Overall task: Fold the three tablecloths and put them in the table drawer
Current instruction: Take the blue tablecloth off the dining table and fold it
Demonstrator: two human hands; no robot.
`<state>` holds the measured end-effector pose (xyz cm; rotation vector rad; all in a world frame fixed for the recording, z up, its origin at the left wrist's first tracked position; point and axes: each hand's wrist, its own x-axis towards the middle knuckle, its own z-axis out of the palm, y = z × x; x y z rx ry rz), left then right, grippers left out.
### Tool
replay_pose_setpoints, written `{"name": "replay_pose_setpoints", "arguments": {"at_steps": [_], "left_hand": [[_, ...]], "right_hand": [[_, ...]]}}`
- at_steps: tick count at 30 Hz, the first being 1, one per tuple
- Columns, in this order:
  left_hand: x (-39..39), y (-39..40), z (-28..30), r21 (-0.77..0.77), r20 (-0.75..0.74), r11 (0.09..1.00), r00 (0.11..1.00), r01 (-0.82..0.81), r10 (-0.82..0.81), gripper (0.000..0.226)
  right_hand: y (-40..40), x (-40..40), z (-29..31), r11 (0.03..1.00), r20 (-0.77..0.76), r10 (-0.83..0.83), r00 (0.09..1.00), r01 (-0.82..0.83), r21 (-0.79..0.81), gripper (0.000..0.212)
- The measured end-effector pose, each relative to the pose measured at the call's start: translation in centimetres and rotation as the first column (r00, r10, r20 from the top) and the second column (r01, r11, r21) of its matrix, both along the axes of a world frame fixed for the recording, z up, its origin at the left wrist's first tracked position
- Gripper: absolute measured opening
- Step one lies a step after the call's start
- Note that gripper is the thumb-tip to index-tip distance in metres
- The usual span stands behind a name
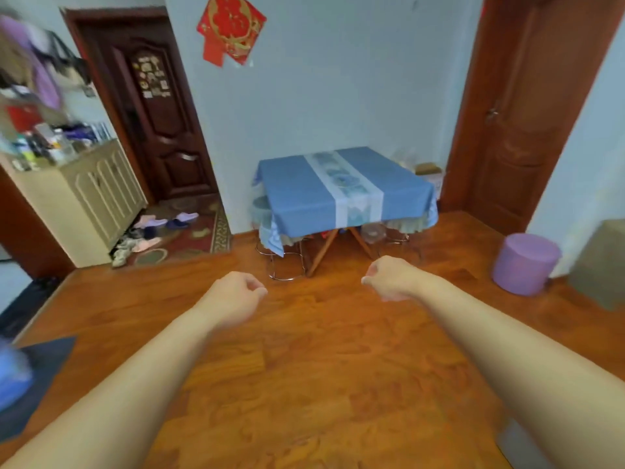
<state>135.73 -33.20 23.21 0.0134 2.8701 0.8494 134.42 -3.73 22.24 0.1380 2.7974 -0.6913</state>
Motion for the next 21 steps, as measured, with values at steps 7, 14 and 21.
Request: {"name": "replay_pose_setpoints", "arguments": {"at_steps": [7, 14, 21], "left_hand": [[-15.7, -4.3, 0.9, 0.120, 0.010, 0.977, 0.985, -0.174, 0.174, 0.016], [-30.8, -6.2, -0.6, 0.199, 0.108, 0.942, 0.961, -0.271, 0.254, 0.020], [-51.2, -4.6, -0.6, 0.275, 0.022, 0.944, 0.983, -0.182, 0.183, 0.019]], "right_hand": [[-2.1, -19.9, 0.8, 0.983, 0.032, -0.025, 0.999, 0.031, -0.181, 0.027], [-5.6, -37.4, 1.1, 0.978, 0.064, 0.023, 0.998, -0.009, -0.207, 0.025], [-6.0, -54.6, -0.1, 0.969, 0.023, -0.078, 0.997, 0.081, -0.232, 0.018]]}}
